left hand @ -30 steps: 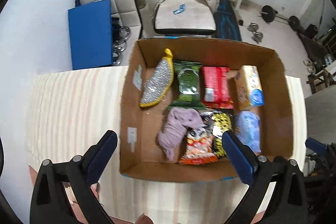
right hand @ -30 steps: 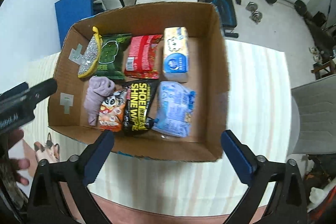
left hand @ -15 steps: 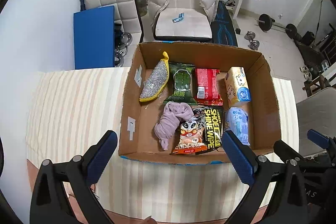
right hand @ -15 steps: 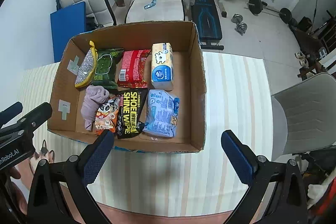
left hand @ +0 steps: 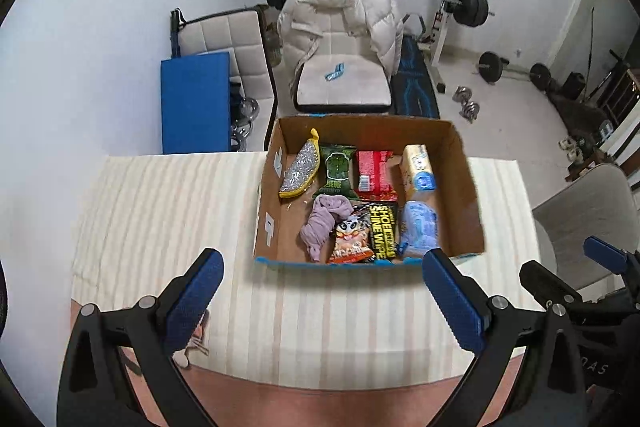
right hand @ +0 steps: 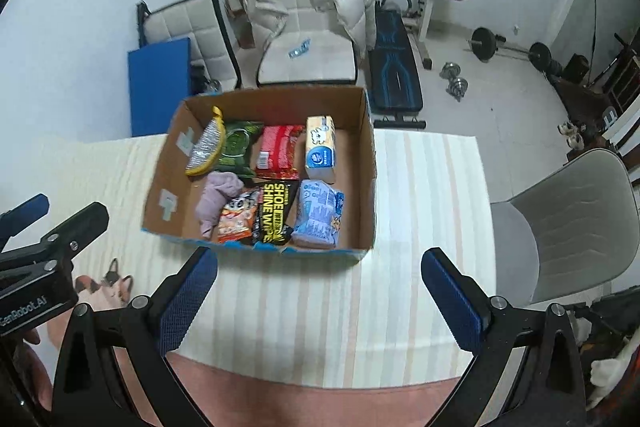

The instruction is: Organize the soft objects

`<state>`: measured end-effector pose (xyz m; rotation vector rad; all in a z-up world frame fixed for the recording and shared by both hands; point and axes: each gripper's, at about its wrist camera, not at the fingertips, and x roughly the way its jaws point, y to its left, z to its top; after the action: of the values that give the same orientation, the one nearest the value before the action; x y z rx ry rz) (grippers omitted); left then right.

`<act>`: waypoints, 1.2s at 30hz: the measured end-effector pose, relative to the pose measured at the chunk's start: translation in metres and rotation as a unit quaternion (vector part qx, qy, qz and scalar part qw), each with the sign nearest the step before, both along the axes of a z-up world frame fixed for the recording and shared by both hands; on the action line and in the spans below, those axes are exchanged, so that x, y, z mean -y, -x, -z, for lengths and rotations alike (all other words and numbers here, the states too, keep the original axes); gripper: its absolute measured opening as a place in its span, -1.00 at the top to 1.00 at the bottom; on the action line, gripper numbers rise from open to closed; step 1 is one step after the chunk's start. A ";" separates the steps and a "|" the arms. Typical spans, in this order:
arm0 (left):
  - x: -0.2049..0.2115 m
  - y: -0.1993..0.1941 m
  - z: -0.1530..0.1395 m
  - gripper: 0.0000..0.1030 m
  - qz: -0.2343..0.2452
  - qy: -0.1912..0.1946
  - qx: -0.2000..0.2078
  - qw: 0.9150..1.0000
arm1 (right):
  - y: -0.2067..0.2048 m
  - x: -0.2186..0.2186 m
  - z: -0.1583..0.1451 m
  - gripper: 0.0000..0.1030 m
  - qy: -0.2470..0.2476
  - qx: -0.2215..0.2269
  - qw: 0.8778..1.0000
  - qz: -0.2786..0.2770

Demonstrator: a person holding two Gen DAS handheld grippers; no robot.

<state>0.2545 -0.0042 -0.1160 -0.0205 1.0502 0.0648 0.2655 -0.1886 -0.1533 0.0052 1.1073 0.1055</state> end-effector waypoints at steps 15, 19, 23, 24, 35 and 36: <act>0.003 0.089 -0.058 -0.98 0.010 0.025 0.017 0.999 | 0.097 0.004 -0.088 -1.00 -0.015 0.054 0.998 -0.001; 0.005 0.104 -0.065 -0.98 0.016 0.028 0.017 0.999 | 0.116 0.004 -0.100 -1.00 -0.019 0.057 0.998 -0.008; 0.003 0.117 -0.077 -0.98 0.010 0.033 0.030 0.999 | 0.131 0.006 -0.112 -1.00 -0.012 0.067 0.998 -0.008; 0.002 0.119 -0.079 -0.98 0.008 0.032 0.033 0.999 | 0.134 0.007 -0.115 -1.00 -0.010 0.068 0.998 -0.007; -0.002 0.129 -0.091 -0.98 0.003 0.027 0.050 0.998 | 0.152 0.011 -0.128 -1.00 -0.002 0.076 0.997 0.000; -0.002 0.130 -0.092 -0.98 0.003 0.025 0.052 0.998 | 0.152 0.011 -0.129 -1.00 -0.002 0.079 0.997 0.002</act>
<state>0.1244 -0.0026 -0.0240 -0.0661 0.9470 0.0314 0.1139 -0.1996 -0.0243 0.0016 0.9489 0.1026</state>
